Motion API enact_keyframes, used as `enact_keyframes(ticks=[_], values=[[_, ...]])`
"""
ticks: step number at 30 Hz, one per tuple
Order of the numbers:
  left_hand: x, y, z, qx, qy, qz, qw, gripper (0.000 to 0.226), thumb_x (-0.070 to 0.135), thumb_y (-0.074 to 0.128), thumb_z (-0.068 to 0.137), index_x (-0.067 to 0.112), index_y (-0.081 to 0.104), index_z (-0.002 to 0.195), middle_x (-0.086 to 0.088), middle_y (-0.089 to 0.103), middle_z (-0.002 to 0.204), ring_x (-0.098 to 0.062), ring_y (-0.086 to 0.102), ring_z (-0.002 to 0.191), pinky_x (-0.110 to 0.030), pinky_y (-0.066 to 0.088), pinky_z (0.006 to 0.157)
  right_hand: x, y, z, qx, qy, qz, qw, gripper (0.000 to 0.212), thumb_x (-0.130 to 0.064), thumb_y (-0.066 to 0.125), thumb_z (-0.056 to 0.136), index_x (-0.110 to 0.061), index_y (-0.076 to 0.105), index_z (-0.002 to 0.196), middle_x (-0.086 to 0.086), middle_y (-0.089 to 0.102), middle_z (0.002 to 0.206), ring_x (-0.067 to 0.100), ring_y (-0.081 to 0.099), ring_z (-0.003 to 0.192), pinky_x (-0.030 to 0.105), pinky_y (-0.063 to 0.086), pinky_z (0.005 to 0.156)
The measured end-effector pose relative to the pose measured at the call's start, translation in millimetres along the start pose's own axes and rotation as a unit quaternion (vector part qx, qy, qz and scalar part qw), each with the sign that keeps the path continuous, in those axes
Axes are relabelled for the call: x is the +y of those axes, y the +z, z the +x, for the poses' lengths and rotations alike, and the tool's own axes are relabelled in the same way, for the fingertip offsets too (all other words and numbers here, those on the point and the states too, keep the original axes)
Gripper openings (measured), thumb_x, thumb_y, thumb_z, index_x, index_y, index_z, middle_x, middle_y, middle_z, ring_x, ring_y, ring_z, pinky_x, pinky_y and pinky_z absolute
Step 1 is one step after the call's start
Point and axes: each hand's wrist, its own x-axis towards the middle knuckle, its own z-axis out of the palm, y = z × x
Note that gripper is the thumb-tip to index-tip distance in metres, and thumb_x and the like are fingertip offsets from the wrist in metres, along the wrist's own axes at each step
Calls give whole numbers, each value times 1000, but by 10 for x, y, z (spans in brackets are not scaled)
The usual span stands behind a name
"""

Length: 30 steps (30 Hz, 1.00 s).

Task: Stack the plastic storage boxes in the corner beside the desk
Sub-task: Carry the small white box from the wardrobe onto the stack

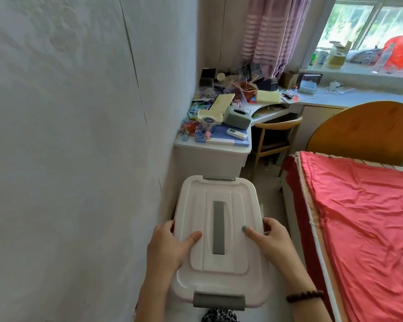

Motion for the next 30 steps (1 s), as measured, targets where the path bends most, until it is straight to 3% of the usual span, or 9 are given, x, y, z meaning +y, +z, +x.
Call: enact_keyframes(ticks=[3,6,16,24,30], values=[[-2,60,366,-3,-13,-5,1000,64,60,76,62,19,61,110,1,58,103,-16,60,87,-37,54,81,-59,140,407,-18,15,-22,999,30,-41,77,75,-38,48,83,-13,63,87,6,64,76,17,47,53],[36,143,781,-2,-25,-7,1000,57,55,77,63,19,62,104,2,56,98,-16,60,84,-37,54,80,-135,233,871,-48,29,-45,997,28,-44,76,75,-35,53,87,-10,65,87,6,66,76,17,48,52],[322,600,2190,3,-77,-12,997,55,57,76,62,23,61,102,5,52,96,-16,59,84,-39,53,80,-502,341,2517,-97,65,-110,987,29,-43,74,78,-26,55,91,-7,65,89,8,64,77,22,48,55],[240,965,2938,4,-123,0,992,46,53,77,63,29,55,97,11,46,94,-15,57,86,-36,51,80,-467,608,3247,-73,41,-179,980,29,-47,66,81,-24,56,94,-5,57,95,11,59,77,35,55,69],[-109,1227,3475,0,-118,47,992,51,53,76,64,24,58,102,8,49,95,-13,54,83,-31,46,72,-161,1003,3682,-66,59,-175,981,28,-46,63,85,-26,55,102,-9,51,97,4,53,79,25,42,62]])
